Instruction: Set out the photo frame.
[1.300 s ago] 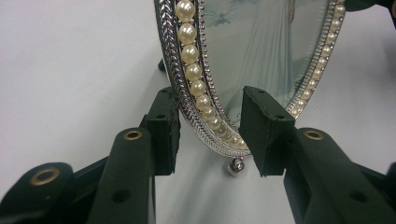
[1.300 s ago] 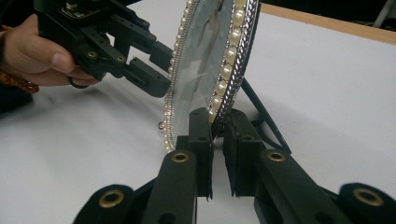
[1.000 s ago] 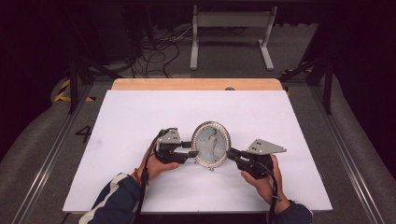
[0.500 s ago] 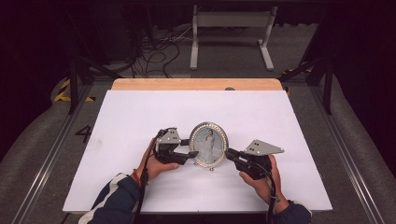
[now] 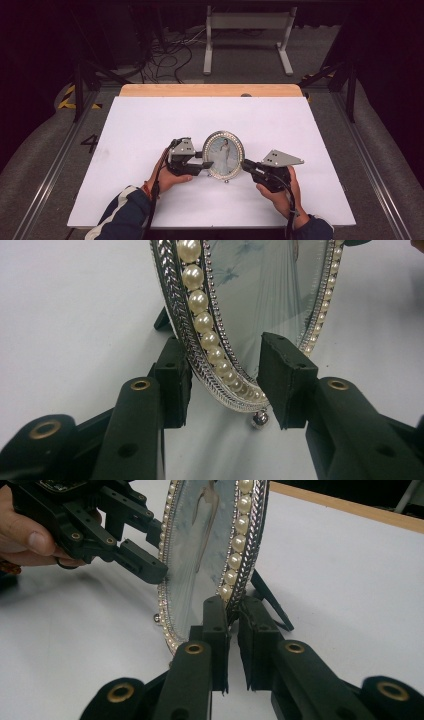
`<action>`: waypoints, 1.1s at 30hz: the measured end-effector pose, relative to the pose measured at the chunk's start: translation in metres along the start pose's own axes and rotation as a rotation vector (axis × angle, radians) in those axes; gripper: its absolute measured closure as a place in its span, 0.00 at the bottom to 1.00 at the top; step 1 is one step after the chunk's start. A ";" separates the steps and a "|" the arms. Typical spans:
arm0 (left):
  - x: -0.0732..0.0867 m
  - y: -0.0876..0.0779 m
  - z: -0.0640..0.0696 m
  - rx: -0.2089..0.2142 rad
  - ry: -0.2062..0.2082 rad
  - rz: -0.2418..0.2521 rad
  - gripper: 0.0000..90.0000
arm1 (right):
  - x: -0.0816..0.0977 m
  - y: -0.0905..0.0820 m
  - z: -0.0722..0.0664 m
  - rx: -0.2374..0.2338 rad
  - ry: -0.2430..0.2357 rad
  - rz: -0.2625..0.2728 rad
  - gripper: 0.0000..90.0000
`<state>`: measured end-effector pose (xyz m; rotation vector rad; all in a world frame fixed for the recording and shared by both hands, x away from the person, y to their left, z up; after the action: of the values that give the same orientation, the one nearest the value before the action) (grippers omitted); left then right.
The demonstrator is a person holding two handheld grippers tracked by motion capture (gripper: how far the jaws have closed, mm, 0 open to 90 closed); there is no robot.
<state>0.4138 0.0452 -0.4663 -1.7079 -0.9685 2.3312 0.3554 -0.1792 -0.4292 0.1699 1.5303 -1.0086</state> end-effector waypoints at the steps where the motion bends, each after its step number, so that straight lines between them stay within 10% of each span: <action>1: 0.000 0.000 0.000 -0.001 0.002 0.000 0.64 | 0.000 0.000 0.000 0.000 0.000 0.000 0.92; 33: 0.012 -0.013 0.009 -0.026 0.026 -0.027 0.69 | -0.003 0.011 0.006 -0.004 0.004 -0.005 0.92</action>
<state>0.3983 0.0566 -0.4674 -1.7188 -1.0153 2.2840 0.3677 -0.1758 -0.4316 0.1654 1.5367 -1.0101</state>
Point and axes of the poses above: each handheld gripper's, and its own axes: y roughly forward along the jaws, x roughly out of its underside, z roughly to its right, the point moved 5 cm from there along y, roughly forward along the jaws, and after that the axes turned 8 degrees about -y, right-handed, at the moved point
